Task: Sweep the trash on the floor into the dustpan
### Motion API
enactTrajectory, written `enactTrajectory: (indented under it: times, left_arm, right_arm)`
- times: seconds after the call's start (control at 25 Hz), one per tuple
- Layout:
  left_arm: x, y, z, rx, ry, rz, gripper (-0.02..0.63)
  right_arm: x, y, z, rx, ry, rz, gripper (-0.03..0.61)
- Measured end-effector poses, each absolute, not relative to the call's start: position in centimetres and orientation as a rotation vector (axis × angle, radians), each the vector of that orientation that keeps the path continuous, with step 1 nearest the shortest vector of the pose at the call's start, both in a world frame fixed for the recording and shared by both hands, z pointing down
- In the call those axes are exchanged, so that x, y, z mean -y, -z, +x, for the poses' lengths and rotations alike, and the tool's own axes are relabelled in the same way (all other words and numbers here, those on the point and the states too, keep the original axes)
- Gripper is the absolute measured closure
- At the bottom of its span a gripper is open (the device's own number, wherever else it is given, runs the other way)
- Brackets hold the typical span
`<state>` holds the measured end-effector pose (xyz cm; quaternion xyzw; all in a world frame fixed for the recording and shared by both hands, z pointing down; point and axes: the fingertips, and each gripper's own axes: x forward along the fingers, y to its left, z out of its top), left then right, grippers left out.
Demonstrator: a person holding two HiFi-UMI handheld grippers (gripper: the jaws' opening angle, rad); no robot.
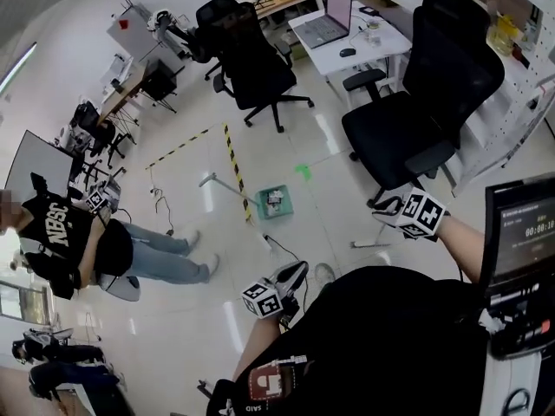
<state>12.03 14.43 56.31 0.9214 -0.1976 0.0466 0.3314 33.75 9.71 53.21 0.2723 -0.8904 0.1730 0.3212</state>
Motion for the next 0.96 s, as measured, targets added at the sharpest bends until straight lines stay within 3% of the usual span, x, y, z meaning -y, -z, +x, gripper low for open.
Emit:
enactTrajectory:
  times: [0.28, 0.48, 0.96]
  left_arm:
    - [-18.5, -56.6, 10.3, 0.626, -0.153, 2.375, 0.612]
    - [-19.2, -54.7, 6.8, 0.662, -0.069, 2.401, 0.612]
    - [-21.9, -53.8, -9.4, 0.718, -0.081, 2.412, 0.612]
  right_arm:
    - [-14.5, -57.0, 33.4, 2.341, -0.52, 0.645, 0.52]
    - [-15.3, -55.0, 29.7, 2.366, -0.523, 0.625, 0.522]
    - [-14.9, -51.3, 15.9, 2.37, -0.452, 0.659, 0.522]
